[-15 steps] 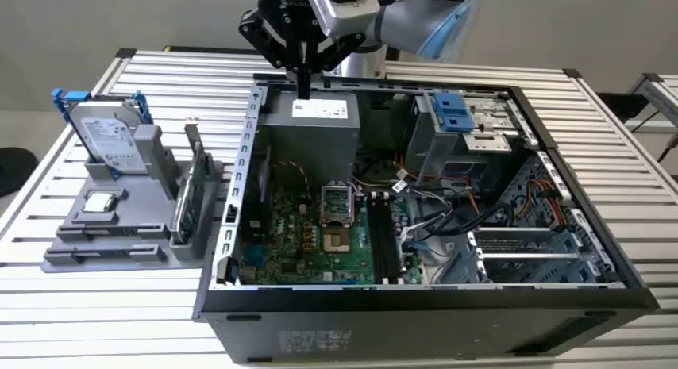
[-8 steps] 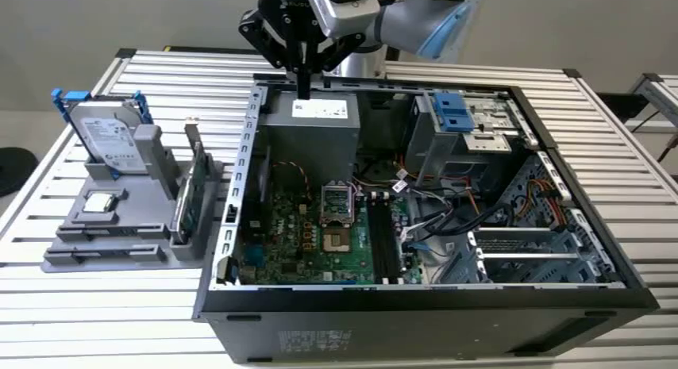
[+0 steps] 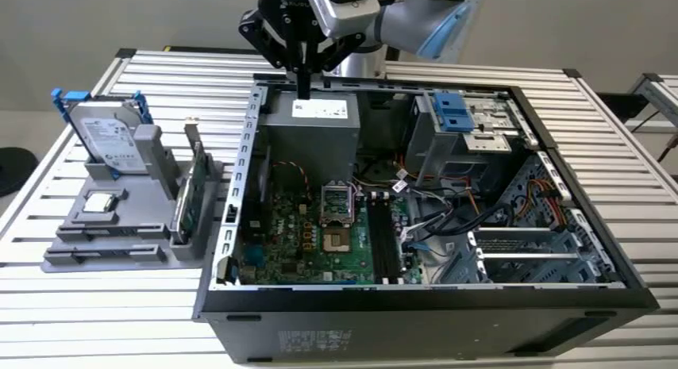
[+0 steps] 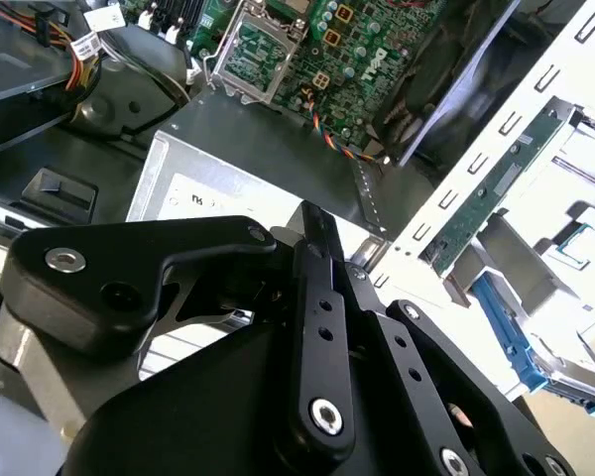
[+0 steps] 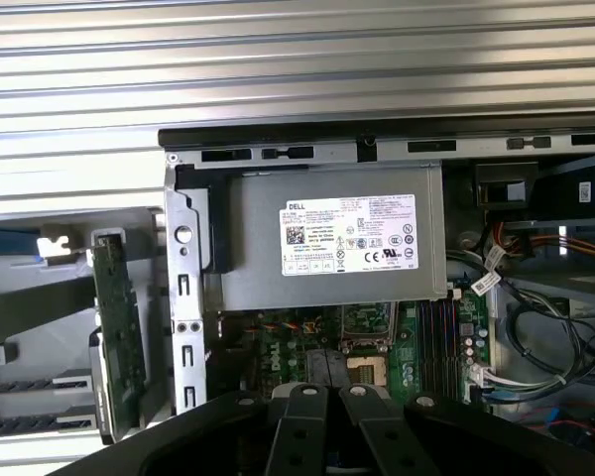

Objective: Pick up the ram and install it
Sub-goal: 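Reach for the ram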

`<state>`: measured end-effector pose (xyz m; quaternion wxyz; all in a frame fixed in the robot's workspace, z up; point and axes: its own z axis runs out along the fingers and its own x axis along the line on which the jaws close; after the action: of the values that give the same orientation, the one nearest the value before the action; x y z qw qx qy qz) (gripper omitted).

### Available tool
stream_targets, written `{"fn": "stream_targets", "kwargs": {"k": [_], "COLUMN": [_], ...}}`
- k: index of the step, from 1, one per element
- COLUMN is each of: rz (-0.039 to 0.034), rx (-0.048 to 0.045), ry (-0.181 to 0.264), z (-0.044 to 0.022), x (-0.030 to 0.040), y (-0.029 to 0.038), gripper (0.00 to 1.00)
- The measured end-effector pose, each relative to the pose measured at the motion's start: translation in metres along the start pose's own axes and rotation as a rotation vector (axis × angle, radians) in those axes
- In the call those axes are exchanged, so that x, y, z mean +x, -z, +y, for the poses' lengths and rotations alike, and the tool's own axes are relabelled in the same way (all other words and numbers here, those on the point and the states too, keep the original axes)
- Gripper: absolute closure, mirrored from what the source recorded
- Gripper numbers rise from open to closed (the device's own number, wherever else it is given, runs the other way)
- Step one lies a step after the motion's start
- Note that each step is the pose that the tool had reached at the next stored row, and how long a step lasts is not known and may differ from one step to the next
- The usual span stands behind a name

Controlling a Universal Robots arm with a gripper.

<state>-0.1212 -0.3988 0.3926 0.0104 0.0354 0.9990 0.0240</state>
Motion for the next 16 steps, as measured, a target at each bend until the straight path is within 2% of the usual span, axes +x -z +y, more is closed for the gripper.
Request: {"fn": "stream_targets", "kwargs": {"k": [16], "rz": [0.0000], "rx": [0.0000], "ry": [0.000], "z": [-0.0022], "x": [0.0018], "y": [0.0001], "gripper": [1.00]}}
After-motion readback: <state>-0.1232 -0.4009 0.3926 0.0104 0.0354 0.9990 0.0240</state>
